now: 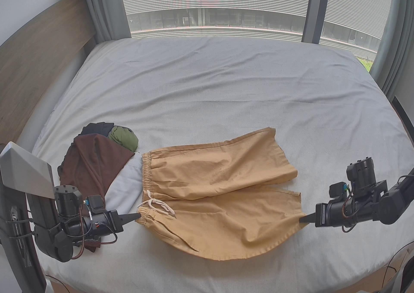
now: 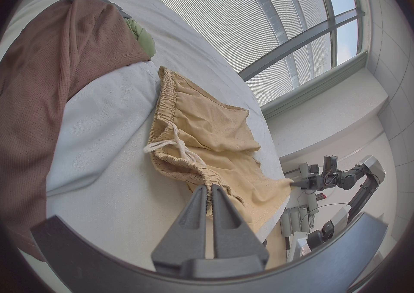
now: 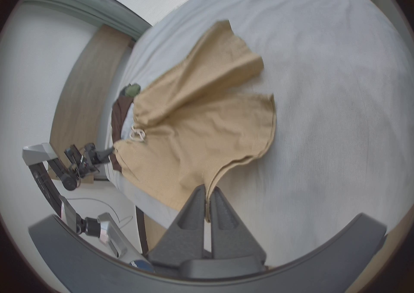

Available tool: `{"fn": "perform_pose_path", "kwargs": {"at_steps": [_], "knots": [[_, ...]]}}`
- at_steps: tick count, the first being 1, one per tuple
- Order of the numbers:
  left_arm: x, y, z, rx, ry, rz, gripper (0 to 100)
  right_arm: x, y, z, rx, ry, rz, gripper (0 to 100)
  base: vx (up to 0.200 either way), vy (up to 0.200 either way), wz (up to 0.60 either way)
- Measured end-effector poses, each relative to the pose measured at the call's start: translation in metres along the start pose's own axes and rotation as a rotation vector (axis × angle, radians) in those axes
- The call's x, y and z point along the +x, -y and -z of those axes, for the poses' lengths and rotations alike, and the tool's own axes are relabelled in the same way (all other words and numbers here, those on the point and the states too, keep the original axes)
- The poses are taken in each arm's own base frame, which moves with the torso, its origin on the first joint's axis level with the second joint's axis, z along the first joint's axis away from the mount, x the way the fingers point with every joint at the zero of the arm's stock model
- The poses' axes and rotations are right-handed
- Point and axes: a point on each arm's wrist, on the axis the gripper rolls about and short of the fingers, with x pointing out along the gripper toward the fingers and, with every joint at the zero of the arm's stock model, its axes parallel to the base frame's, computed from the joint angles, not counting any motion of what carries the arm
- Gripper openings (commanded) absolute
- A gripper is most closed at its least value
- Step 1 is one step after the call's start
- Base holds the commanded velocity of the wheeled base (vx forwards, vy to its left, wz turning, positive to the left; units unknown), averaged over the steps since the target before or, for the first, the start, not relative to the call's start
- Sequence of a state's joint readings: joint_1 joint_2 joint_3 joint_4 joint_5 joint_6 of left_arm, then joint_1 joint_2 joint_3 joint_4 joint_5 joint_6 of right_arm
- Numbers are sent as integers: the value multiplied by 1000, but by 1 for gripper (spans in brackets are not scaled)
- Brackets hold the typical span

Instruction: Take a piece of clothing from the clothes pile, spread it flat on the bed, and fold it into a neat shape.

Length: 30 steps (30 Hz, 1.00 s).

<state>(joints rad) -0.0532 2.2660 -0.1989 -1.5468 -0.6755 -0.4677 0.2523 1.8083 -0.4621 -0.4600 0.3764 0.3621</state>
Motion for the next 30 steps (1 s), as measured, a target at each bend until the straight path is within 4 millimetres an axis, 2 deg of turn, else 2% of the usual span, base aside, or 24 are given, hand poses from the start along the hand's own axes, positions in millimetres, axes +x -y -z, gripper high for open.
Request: {"fn": "perform_pose_path", "kwargs": {"at_steps": [9, 19, 30], "knots": [[9, 3, -10, -14, 31, 27, 0, -7, -8, -30, 0, 206, -72, 0, 0, 0, 0], [15, 5, -24, -6, 98, 19, 0, -10, -19, -68, -27, 334, -90, 0, 0, 0, 0], [20, 6, -37, -72, 156, 20, 0, -10, -17, -91, -30, 393, -90, 0, 0, 0, 0]]}}
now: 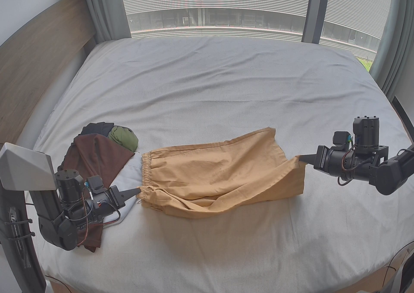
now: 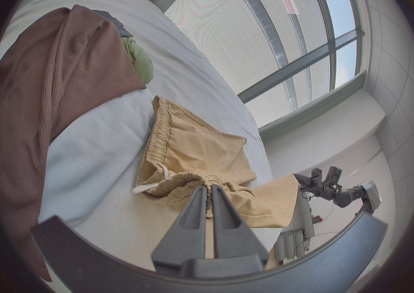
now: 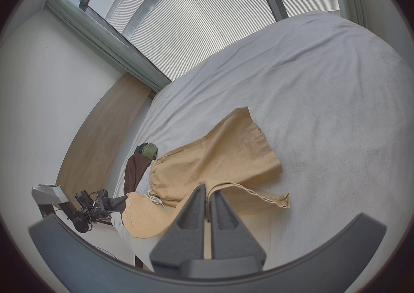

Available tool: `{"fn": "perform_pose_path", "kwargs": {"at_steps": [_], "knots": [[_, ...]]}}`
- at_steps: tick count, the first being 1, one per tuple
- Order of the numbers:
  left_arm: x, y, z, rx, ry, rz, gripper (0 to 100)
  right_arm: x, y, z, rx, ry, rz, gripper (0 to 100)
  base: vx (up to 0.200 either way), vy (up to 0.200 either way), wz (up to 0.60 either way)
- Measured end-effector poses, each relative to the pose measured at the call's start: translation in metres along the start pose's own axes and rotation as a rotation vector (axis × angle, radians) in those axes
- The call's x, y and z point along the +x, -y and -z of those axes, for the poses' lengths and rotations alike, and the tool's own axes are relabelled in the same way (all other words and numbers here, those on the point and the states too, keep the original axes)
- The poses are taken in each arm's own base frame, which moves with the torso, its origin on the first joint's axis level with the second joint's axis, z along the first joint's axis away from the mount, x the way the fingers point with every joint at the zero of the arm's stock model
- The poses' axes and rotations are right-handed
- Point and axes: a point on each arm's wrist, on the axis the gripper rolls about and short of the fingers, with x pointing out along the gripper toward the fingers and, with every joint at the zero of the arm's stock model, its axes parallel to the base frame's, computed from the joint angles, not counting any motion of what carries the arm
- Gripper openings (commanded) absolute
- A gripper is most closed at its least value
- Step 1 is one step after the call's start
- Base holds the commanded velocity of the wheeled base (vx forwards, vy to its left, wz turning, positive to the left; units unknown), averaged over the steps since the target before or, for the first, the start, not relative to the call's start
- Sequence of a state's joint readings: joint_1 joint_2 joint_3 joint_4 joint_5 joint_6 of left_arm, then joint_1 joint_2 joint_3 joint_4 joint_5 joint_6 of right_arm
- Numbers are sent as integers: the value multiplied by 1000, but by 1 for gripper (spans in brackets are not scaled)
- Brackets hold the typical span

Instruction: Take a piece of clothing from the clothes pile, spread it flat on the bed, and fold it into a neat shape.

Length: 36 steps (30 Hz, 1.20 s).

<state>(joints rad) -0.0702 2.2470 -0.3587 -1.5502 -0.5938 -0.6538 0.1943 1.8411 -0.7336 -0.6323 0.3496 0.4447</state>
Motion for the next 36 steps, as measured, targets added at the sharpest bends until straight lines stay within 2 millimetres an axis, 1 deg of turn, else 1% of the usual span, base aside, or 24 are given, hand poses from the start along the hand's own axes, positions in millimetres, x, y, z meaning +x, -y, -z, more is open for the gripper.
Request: {"fn": "perform_pose_path", "kwargs": {"at_steps": [8, 13, 15, 27, 31, 36], "knots": [[7, 6, -17, -70, 90, 0, 0, 5, -5, -20, -23, 64, -30, 0, 0, 0, 0], [12, 10, -25, -72, 150, -10, 0, 13, -8, -32, -37, 98, -44, 0, 0, 0, 0], [15, 10, -27, -69, 162, -12, 0, 16, -8, -37, -39, 107, -46, 0, 0, 0, 0], [30, 8, -32, -61, 231, -49, 0, 40, -3, -77, -61, 198, -61, 0, 0, 0, 0], [37, 4, -34, -70, 262, -65, 0, 50, -3, -85, -65, 205, -66, 0, 0, 0, 0], [45, 4, -38, -98, 298, -68, 0, 62, 0, -89, -67, 208, -68, 0, 0, 0, 0]]}}
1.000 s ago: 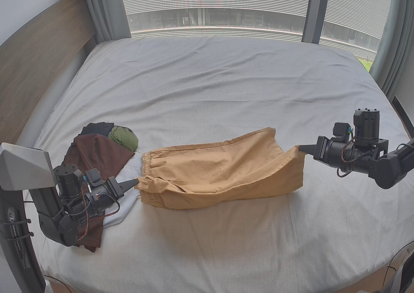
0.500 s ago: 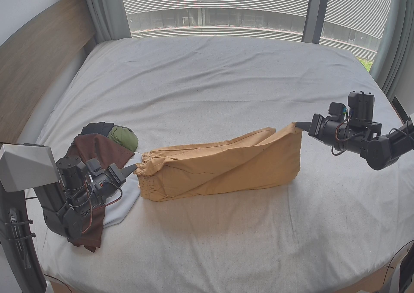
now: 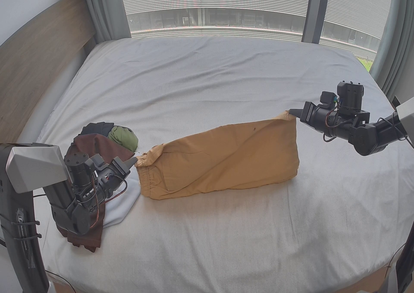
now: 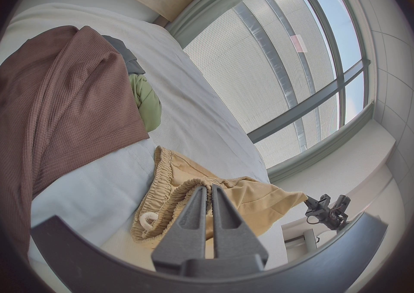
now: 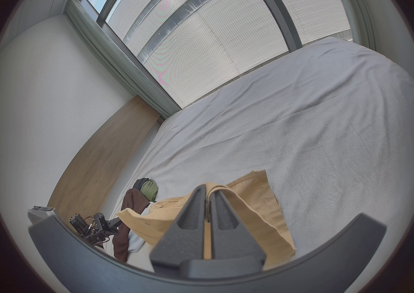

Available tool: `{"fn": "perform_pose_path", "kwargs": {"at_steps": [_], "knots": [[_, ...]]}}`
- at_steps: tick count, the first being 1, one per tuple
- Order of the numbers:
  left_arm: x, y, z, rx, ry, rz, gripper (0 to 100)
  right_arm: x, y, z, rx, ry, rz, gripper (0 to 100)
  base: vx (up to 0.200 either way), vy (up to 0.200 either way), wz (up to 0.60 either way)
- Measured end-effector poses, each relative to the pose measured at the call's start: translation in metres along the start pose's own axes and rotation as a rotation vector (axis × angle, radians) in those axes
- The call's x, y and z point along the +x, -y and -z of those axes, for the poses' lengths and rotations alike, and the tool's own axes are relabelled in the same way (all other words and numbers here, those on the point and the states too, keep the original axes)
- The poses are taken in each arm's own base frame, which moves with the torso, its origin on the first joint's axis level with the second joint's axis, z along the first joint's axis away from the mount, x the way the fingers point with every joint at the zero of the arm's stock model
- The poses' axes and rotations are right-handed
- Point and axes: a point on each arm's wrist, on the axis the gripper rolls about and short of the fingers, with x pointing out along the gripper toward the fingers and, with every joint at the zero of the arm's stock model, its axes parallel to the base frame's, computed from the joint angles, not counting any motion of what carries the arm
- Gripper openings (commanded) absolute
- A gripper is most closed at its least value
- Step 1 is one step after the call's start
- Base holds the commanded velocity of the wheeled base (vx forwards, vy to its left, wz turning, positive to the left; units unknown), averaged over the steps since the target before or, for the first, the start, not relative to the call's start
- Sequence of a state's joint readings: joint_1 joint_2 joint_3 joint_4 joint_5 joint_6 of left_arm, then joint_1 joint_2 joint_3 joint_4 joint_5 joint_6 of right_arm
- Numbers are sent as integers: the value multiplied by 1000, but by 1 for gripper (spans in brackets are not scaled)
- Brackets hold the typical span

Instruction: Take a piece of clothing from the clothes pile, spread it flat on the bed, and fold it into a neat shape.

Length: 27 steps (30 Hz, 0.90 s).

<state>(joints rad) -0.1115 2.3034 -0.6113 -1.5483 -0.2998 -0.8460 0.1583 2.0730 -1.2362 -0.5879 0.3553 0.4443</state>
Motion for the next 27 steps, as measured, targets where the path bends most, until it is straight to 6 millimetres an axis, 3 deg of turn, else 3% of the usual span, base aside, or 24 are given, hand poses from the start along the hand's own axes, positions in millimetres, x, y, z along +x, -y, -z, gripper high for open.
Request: {"fn": "perform_pose_path", "kwargs": {"at_steps": [9, 27], "knots": [[12, -3, -3, -3, 63, -18, 0, 20, 8, 0, -3, 10, -3, 0, 0, 0, 0], [37, -8, 9, 3, 123, -48, 0, 48, 26, 6, -2, 21, 3, 0, 0, 0, 0]]}}
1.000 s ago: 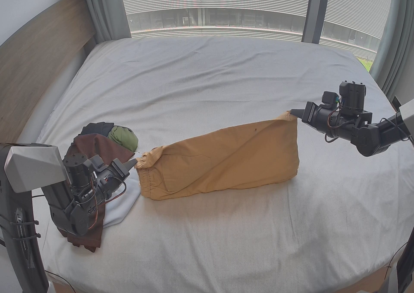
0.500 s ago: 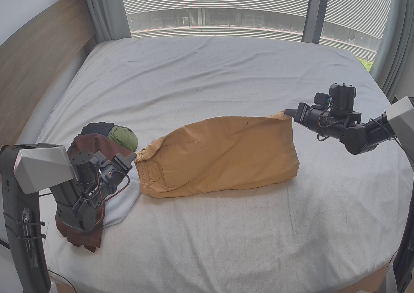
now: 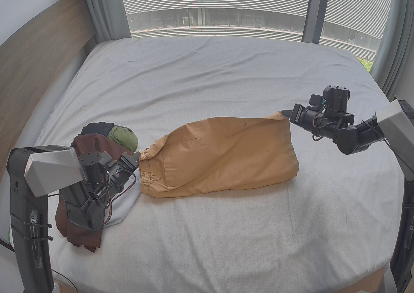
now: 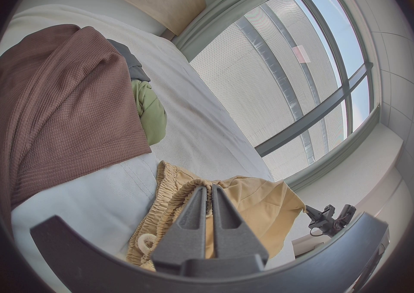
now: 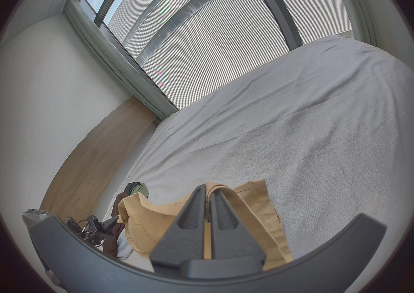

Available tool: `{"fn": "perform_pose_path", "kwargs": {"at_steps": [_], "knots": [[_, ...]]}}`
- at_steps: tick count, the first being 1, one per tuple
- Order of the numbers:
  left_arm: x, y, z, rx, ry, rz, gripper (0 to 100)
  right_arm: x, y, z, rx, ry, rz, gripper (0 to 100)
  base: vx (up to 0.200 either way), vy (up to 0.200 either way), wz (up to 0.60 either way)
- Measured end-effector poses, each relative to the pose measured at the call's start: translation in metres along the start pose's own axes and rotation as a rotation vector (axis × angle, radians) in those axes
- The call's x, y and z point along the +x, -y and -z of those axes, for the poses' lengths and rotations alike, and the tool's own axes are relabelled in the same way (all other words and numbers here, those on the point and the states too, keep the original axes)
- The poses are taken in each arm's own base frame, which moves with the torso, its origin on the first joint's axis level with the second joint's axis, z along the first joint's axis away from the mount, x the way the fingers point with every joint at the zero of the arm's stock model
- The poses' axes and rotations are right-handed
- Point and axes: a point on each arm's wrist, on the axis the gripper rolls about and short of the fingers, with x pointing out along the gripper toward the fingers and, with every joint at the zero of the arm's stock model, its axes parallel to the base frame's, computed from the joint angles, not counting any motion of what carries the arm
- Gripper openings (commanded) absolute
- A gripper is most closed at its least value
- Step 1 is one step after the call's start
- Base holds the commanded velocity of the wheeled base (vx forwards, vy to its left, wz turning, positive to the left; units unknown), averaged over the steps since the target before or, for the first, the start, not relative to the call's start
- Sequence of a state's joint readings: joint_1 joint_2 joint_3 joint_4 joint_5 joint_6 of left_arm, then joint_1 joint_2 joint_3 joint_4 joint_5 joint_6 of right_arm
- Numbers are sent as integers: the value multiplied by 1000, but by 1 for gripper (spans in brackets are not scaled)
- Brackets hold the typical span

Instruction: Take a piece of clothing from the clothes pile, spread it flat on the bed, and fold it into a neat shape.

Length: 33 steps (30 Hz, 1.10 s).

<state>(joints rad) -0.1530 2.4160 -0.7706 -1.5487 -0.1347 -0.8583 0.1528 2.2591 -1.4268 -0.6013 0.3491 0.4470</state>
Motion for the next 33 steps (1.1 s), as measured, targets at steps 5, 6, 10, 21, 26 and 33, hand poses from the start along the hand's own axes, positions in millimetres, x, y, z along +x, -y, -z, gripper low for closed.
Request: {"fn": "perform_pose_path", "kwargs": {"at_steps": [5, 6, 10, 21, 26, 33], "knots": [[3, -3, 0, 0, 9, -4, 0, 8, 5, 2, -1, 3, 1, 0, 0, 0, 0], [4, -3, 0, 0, 11, -6, 0, 10, 6, 2, -1, 5, 0, 0, 0, 0, 0], [5, -5, 1, 0, 15, -10, 0, 19, 10, 3, -4, 15, 4, 0, 0, 0, 0], [13, -11, 2, 1, 39, -21, 0, 40, 19, 14, -12, 44, -5, 0, 0, 0, 0], [15, -13, 2, 2, 42, -19, 0, 41, 22, 14, -17, 64, -11, 0, 0, 0, 0], [17, -14, 2, 3, 49, -19, 100, 43, 24, 10, -9, 110, -21, 100, 0, 0, 0]]}}
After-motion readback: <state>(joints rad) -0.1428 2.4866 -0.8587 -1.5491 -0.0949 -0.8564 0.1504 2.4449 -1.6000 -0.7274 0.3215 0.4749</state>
